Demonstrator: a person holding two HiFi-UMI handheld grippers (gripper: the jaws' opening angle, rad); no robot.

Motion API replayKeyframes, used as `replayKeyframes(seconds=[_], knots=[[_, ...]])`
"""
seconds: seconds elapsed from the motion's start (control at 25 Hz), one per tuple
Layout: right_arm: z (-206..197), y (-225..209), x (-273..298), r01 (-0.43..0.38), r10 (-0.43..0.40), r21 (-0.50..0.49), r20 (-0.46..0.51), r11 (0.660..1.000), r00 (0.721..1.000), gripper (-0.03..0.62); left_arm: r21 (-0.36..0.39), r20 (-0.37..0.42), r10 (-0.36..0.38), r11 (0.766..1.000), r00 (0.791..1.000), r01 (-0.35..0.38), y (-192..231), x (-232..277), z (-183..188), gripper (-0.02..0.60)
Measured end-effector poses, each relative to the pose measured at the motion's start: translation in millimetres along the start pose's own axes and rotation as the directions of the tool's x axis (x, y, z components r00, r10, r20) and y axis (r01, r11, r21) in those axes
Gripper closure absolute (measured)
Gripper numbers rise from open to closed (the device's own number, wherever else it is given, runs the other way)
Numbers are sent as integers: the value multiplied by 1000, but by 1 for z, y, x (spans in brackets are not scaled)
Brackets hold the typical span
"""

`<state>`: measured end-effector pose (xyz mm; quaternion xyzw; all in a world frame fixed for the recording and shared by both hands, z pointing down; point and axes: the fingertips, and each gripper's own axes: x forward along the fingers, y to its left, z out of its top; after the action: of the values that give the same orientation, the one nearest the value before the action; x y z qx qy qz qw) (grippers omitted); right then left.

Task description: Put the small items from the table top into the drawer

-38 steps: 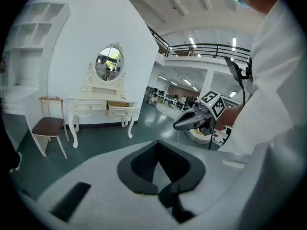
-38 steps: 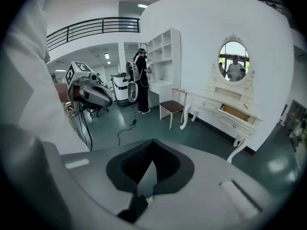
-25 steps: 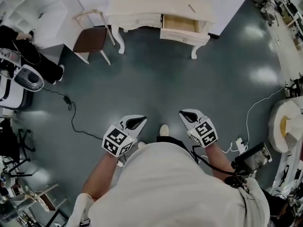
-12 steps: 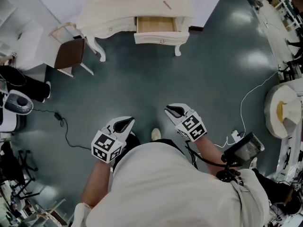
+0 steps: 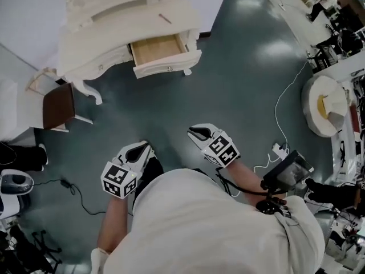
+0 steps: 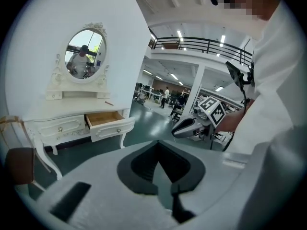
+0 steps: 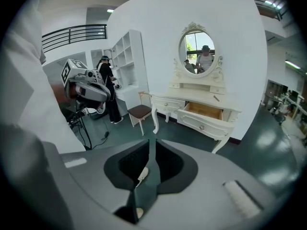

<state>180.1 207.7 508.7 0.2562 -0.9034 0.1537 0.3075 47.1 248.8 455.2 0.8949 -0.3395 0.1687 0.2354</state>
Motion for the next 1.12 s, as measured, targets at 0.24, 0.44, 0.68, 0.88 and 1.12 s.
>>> replayKeyframes(seconds=[0.24,0.44,0.68,0.88,1.12], knots=[[69,-37,52,103,-103,23,-3,994,995,558,97,-1,-91,991,996,91,86,-8,53,580],[119,-58,92,148,-148,36,2,988,989,560,117,-24,-96,988,995,98,155,-19,68,580],[146,-110,104,190,-190,49,-5,981,982,563,68,4,-79,995,997,78,189,-10,87,580],[180,-193,139,213,-214,34,18,976,977,563,39,12,-35,999,999,34,237,14,114,580],[226,-313,194,210,-210,1,22,978,977,556,-28,26,56,998,998,-56,290,55,162,580]])
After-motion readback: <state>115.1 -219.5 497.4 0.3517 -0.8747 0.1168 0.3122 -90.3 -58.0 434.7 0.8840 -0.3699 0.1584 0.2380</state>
